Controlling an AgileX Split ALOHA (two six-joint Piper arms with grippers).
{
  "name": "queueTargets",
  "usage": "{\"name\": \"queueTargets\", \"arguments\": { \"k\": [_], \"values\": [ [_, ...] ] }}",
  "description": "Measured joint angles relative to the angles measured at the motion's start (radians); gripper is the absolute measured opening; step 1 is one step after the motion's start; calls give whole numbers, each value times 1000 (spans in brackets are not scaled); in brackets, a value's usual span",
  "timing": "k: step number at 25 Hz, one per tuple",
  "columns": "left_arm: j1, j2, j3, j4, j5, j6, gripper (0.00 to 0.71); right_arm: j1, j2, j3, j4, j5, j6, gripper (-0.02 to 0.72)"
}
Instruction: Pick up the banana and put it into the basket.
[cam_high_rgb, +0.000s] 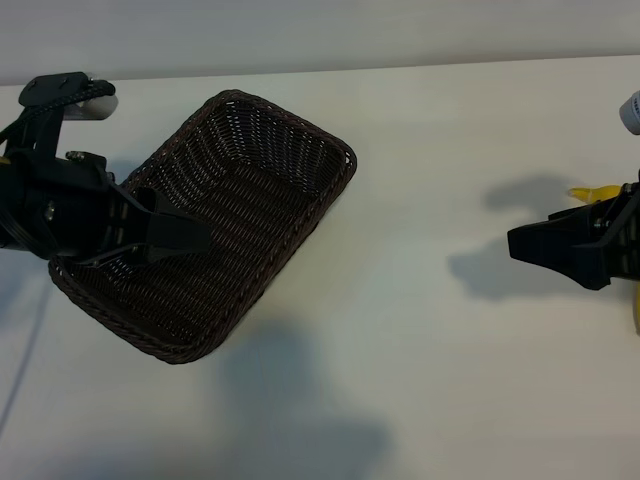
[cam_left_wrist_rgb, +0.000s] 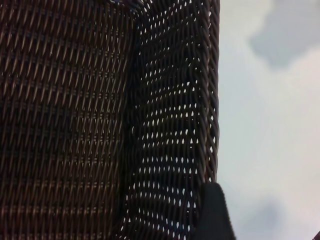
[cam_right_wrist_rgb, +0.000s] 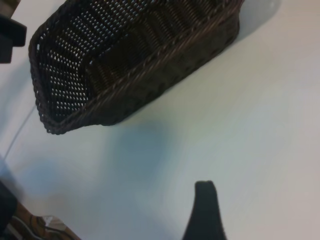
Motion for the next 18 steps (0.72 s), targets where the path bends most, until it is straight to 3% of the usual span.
{"name": "queueTargets", "arguments": {
  "k": [7, 13, 18],
  "values": [
    [0, 0, 0, 32, 53, -143, 542, 0, 0, 0, 0, -13, 0, 568],
    [0, -27, 0, 308, 161, -608, 542, 0, 0, 0, 0, -19, 0, 568],
    [0, -78, 0, 555, 172, -1055, 542, 0, 0, 0, 0, -19, 0, 568]
  ]
}}
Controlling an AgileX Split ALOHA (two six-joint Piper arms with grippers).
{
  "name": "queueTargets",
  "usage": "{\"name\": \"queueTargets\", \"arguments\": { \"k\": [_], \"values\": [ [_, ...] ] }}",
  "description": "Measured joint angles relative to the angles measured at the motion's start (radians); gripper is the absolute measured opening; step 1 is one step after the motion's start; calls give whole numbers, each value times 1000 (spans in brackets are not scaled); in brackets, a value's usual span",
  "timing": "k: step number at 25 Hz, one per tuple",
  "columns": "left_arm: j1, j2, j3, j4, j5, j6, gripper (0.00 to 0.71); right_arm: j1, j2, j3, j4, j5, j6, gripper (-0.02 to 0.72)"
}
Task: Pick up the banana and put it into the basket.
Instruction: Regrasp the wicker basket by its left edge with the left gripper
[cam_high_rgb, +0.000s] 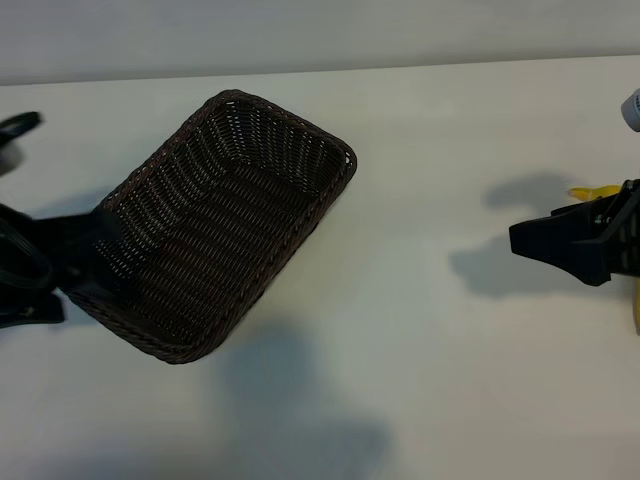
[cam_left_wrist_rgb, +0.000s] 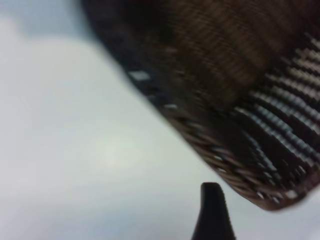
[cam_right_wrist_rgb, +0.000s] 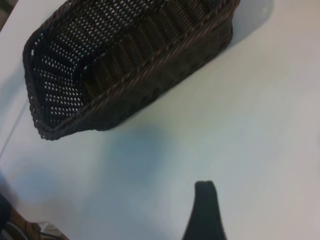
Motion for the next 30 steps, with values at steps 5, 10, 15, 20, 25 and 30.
{"name": "queueTargets", "arguments": {
  "k": [5, 10, 15, 20, 25, 30],
  "values": [
    [0, -8, 0, 87, 3, -279, 542, 0, 0, 0, 0, 0, 0, 568],
    [0, -3, 0, 115, -9, -374, 542, 0, 0, 0, 0, 0, 0, 568],
    [0, 53, 0, 117, -29, -415, 542, 0, 0, 0, 0, 0, 0, 568],
    [0, 125, -1, 112, -48, -418, 542, 0, 0, 0, 0, 0, 0, 568],
    [0, 181, -1, 106, -66, -419, 542, 0, 0, 0, 0, 0, 0, 568],
    [0, 222, -1, 106, -87, -420, 542, 0, 0, 0, 0, 0, 0, 568]
  ]
}}
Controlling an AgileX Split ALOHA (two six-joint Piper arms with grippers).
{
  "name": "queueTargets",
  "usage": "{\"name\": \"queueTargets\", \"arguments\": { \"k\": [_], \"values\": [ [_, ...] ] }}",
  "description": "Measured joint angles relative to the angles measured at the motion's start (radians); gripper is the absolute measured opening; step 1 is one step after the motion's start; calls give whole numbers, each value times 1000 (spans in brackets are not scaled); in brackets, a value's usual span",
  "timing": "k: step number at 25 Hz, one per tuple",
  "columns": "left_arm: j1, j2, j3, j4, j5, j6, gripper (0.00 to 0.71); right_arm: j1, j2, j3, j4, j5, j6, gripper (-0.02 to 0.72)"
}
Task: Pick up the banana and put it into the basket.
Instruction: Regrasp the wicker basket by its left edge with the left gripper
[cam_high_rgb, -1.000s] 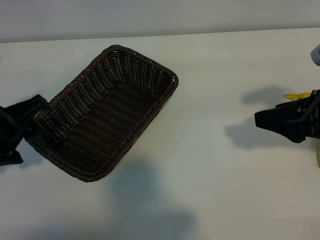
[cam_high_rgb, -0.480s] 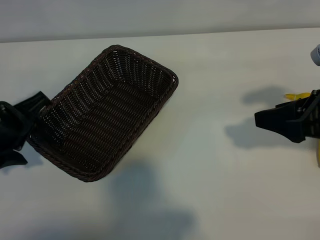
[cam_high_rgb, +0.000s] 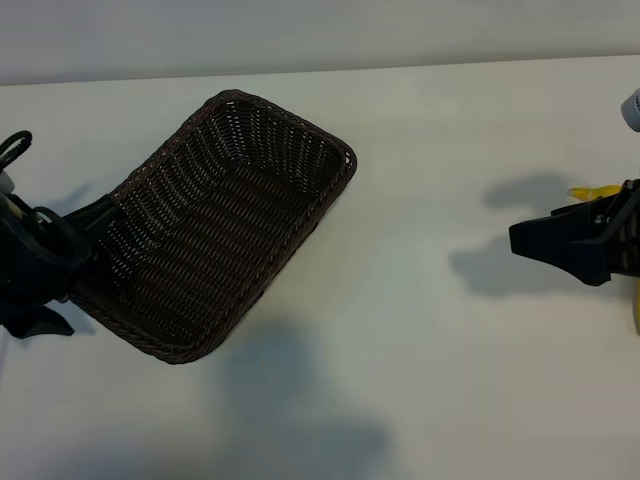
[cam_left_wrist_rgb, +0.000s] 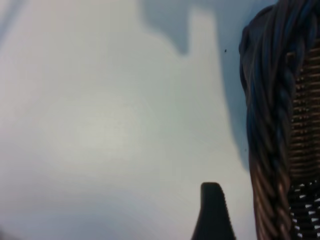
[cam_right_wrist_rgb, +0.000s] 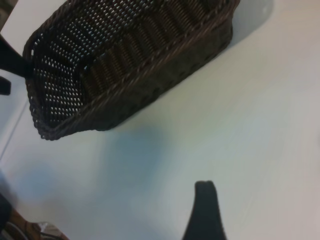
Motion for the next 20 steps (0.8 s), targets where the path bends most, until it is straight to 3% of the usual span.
{"name": "queueTargets", "arguments": {
  "k": [20],
  "values": [
    [0, 144, 30, -15, -178, -91, 542, 0, 0, 0, 0, 0, 1, 568]
  ]
}}
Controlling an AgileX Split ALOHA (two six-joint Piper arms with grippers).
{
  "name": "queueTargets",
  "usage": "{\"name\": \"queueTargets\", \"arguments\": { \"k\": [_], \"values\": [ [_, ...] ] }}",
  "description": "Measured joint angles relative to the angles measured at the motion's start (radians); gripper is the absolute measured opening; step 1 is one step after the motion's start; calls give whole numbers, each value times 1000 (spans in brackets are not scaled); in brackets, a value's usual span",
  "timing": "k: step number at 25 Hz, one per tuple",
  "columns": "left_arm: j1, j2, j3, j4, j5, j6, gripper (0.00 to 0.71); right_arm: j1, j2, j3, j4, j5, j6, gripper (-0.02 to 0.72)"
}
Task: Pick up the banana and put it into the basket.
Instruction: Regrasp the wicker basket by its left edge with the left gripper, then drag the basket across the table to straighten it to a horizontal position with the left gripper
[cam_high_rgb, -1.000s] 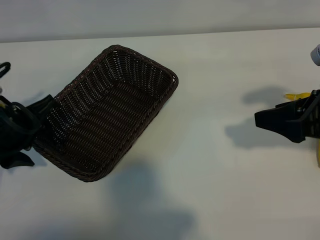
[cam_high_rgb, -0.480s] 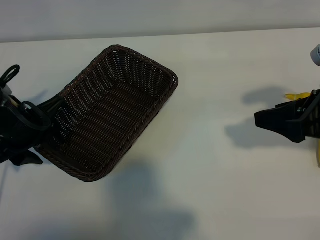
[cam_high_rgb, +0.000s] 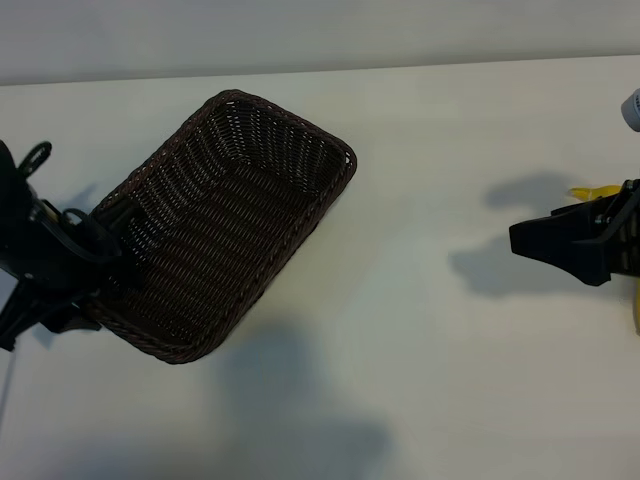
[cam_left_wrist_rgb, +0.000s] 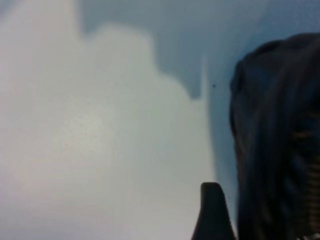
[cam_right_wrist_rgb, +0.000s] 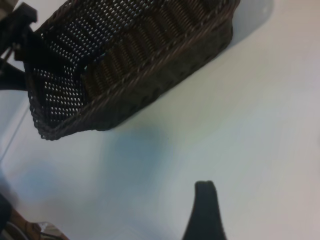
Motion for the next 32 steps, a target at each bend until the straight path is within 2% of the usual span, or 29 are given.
{"name": "queueTargets", "arguments": {
  "k": [3, 8, 11, 13, 18, 19, 32],
  "values": [
    [0, 27, 38, -1, -66, -29, 542, 0, 0, 0, 0, -1, 0, 568],
    [0, 50, 55, -1, -115, -38, 542, 0, 0, 0, 0, -2, 0, 568],
    [0, 52, 56, -1, -139, -38, 512, 0, 0, 0, 0, -2, 0, 568],
    [0, 52, 56, -1, -142, -38, 449, 0, 0, 0, 0, -2, 0, 568],
    [0, 52, 56, -4, -143, -40, 190, 0, 0, 0, 0, -2, 0, 568],
    [0, 51, 56, -9, -149, -39, 175, 0, 0, 0, 0, -2, 0, 568],
    [0, 49, 56, -15, -161, -32, 175, 0, 0, 0, 0, -2, 0, 568]
  ]
}}
